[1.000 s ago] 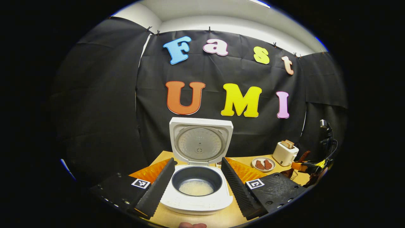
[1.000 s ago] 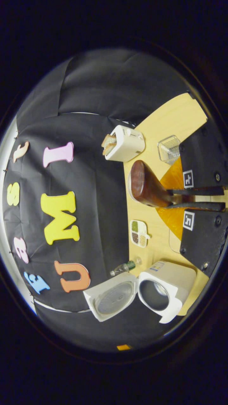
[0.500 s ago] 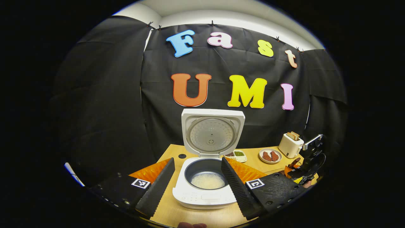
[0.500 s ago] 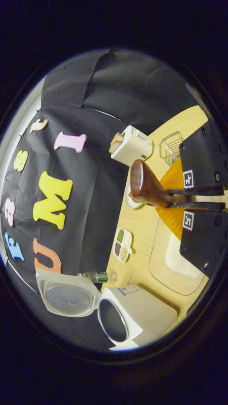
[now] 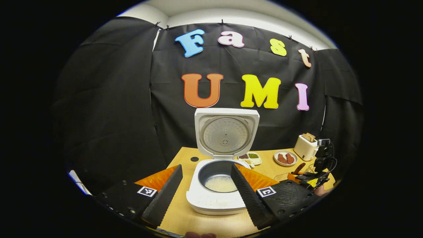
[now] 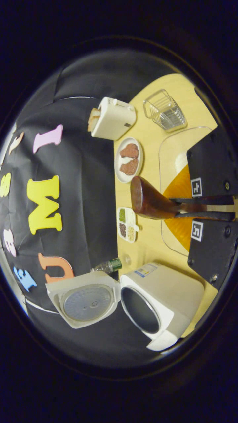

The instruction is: Close the left gripper, press the button to open the rice cooker; take a wooden spoon from the chopstick holder with the right hand, scoop a spoonful of rice and pour it into the rice cooker, then put the wooden spoon back into the chopstick holder.

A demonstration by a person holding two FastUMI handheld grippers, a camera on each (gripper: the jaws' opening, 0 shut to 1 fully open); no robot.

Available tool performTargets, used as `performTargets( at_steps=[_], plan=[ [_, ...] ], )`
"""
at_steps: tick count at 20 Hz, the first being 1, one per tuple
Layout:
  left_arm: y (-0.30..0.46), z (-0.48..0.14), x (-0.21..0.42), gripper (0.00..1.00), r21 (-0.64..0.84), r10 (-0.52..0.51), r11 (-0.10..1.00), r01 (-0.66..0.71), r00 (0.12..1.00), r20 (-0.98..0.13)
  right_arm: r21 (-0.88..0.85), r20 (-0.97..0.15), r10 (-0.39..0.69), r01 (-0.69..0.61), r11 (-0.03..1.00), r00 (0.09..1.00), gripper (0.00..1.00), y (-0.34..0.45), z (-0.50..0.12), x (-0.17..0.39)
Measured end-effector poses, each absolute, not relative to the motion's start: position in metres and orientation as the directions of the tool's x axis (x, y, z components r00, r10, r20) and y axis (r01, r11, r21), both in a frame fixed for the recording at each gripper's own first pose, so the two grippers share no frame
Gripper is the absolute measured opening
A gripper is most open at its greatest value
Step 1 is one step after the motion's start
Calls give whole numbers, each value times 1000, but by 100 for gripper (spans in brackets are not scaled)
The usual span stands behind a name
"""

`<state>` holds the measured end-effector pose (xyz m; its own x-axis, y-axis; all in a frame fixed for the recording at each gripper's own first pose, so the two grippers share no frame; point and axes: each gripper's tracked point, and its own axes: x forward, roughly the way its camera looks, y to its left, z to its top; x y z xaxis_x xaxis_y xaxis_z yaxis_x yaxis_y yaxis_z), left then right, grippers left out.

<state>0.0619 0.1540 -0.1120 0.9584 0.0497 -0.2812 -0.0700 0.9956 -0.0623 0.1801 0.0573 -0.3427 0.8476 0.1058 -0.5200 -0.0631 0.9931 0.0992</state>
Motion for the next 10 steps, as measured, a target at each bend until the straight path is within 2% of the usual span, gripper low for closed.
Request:
performTargets(
  at_steps=[5,10],
  plan=[
    [157,-108,58,95,-58,74,994,-94,957,-281,434,-559,196,82,897,806,13,50,-345,180],
    [140,-106,56,95,-51,62,996,-80,957,-283,623,-548,221,217,752,807,13,17,-344,176]
  ],
)
